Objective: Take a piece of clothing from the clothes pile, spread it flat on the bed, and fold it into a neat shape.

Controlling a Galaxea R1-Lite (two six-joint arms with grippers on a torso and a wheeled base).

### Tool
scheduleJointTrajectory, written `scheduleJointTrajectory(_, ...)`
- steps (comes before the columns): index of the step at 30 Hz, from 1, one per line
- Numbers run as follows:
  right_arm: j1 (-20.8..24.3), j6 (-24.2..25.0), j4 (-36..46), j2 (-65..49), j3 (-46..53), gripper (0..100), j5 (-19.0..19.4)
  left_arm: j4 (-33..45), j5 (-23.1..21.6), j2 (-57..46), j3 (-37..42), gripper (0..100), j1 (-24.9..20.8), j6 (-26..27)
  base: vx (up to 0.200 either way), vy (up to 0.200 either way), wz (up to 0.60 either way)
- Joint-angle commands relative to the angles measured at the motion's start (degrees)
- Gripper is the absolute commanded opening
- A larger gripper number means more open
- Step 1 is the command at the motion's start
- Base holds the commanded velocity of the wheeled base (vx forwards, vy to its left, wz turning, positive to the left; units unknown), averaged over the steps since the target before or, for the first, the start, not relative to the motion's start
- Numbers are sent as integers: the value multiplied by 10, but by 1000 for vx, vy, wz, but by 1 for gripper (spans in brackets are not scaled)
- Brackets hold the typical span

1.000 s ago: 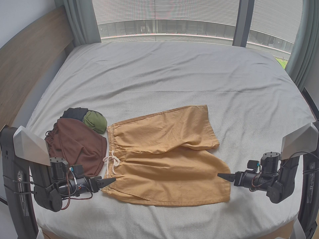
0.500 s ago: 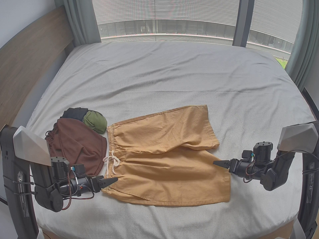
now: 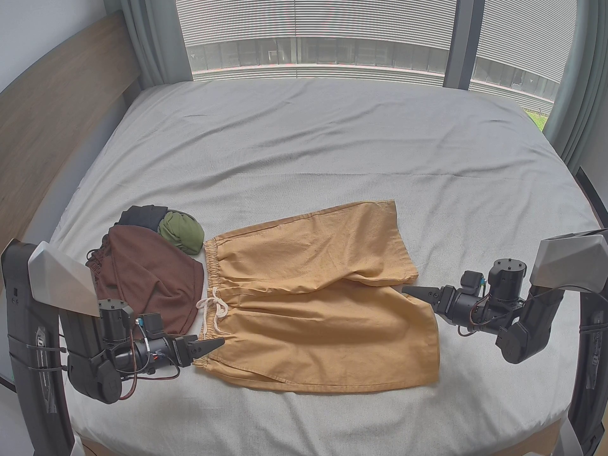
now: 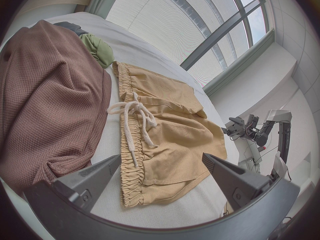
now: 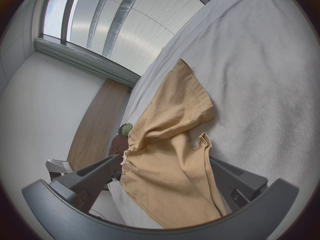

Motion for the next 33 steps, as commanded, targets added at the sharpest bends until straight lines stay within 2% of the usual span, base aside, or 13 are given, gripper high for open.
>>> scheduleJointTrajectory(1, 1, 13, -20, -6, 3, 100, 1, 0, 0, 5, -3, 100, 0, 0, 0, 0, 0)
scheduleJointTrajectory(23, -29, 20, -28, 68, -47, 100, 1, 0, 0, 5, -3, 100, -1, 3, 0, 0, 0)
scheduleJointTrajectory(33, -29, 29, -22, 75, -65, 100, 0, 0, 0, 5, -3, 100, -2, 3, 0, 0, 0)
